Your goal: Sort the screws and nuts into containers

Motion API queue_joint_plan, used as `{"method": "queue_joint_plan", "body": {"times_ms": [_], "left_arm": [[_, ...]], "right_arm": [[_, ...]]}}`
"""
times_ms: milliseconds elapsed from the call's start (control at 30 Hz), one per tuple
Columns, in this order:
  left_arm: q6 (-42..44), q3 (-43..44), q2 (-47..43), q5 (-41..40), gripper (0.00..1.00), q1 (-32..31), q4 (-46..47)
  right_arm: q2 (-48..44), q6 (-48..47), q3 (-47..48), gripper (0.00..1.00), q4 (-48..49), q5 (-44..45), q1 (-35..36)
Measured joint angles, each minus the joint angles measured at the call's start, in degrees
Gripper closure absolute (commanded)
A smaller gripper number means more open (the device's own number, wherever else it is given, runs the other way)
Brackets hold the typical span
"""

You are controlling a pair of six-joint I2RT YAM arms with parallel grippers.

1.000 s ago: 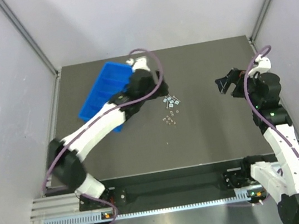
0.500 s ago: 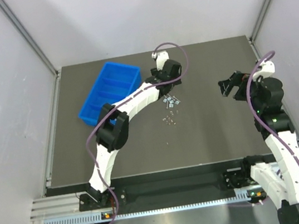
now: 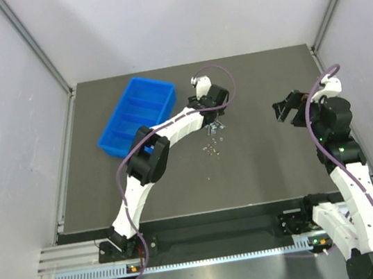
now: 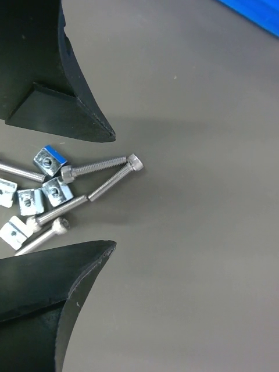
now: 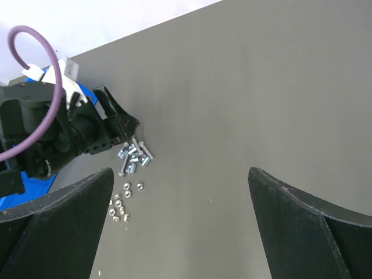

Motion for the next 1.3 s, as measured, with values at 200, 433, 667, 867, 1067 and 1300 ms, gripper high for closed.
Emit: {"method": "queue_joint_plan", "body": {"times_ms": [200,433,667,867,1067,1300], "left_arm": [[0.0,-0.1,1.8,-0.2,0.29,0.3,0.2],[0.3,-0.3,2.2,0.1,0.48,0.7,0.7],[1.1,-0.1,2.8,0.1,0.55,1.2,1.6],[2.4,0.0,3.0,0.1,0.78,1.6,2.6],[5.0,0.4,3.7,0.6,0.69,1.7,3.8],[9.0,0.8,4.0,2.5,0.43,1.7,5.0]], "right_arm": [[0.2,0.0,-0.1,0.0,0.0,0.1,0.0],[1.2,0.0,-1.2,0.0,-0.1,0.2,0.0],[1.7,0.0,-1.6,0.0,0.0,0.2,0.0],[2.8,0.0,-1.5,0.0,0.0,0.2,0.0],[3.4,0.1,-1.5,0.0,0.0,0.2,0.0],[3.4,0.2,-1.5,0.0,0.0,0.2,0.0]]}}
